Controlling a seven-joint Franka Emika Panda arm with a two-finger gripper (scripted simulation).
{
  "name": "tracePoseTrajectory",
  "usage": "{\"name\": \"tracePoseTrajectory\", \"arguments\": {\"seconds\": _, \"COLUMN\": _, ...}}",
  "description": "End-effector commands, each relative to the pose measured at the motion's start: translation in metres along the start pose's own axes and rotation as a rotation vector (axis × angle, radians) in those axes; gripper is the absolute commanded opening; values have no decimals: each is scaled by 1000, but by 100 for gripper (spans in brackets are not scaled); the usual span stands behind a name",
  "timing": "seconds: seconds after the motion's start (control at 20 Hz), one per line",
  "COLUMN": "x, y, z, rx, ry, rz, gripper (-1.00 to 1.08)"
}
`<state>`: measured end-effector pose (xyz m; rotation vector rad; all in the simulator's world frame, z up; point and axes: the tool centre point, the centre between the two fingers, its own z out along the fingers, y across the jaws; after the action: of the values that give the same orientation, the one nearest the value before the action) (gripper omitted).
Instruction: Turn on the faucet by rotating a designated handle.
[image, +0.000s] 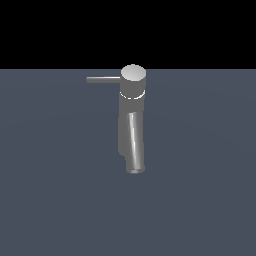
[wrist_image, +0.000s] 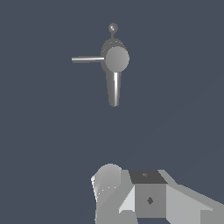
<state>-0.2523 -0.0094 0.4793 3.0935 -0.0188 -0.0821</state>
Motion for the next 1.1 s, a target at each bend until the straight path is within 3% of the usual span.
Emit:
{"name": "tracePoseTrajectory", "arguments": {"seconds": 0.0, "x": 0, "y": 0, "z": 0, "rx": 0, "ry": 0, "rz": 0, "gripper": -100}}
{"name": "tracePoseTrajectory", "arguments": {"seconds": 0.5, "x": 3, "y": -7, "z": 11, "rx": 26, "ry": 20, "rz": 68, "gripper": -100}}
{"name": "tracePoseTrajectory", "arguments": {"seconds": 1.05, "x": 18, "y": -32, "z": 48, "rx": 113, "ry": 89, "rz": 301, "gripper": -100}}
